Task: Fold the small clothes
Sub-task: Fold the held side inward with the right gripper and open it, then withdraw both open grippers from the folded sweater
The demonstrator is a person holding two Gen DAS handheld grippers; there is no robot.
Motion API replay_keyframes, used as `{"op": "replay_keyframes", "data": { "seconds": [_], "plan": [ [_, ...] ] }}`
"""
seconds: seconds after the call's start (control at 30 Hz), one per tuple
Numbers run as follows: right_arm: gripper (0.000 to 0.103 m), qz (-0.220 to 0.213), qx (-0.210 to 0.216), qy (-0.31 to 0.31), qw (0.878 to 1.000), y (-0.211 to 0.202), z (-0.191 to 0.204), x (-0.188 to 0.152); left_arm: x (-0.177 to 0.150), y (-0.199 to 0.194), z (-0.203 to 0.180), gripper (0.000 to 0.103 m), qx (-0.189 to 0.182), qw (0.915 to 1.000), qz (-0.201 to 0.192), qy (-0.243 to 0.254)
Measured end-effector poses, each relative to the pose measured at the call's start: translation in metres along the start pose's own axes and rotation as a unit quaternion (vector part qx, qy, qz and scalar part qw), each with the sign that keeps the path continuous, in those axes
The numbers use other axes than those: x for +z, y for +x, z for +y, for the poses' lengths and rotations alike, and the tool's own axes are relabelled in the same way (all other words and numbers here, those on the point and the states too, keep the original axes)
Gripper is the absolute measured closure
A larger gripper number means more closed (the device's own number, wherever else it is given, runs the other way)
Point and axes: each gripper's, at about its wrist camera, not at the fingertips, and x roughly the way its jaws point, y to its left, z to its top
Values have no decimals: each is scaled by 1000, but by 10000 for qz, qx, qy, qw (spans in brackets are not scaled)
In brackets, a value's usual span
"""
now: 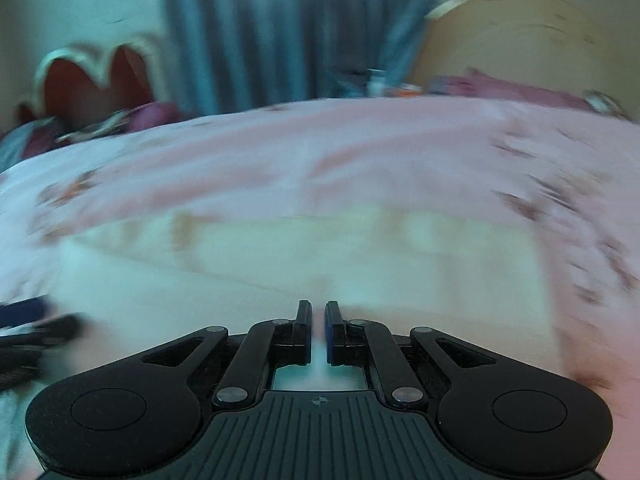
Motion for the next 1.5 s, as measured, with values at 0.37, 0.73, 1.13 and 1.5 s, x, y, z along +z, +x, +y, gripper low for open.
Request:
{"op": "replay_keyframes", "data": {
  "seconds": [0.37,0.73,1.13,1.5],
  "plan": [
    [41,-191,257,-726,9968,-33,46,-17,-7,-28,-55,49,-91,9986,-159,506],
    [61,43,-409,-129,9991,-43,-23,-42,-24,-26,-51,49,-75,9981,-23,614],
    [62,124,-383,-171,9990,-50,-43,-41,-26,-27,-45,47,-113,9986,70,514],
    [63,147,-343,-337,9987,-54,-58,-45,-33,-30,-42,39,3,9992,112,389]
  ]
}}
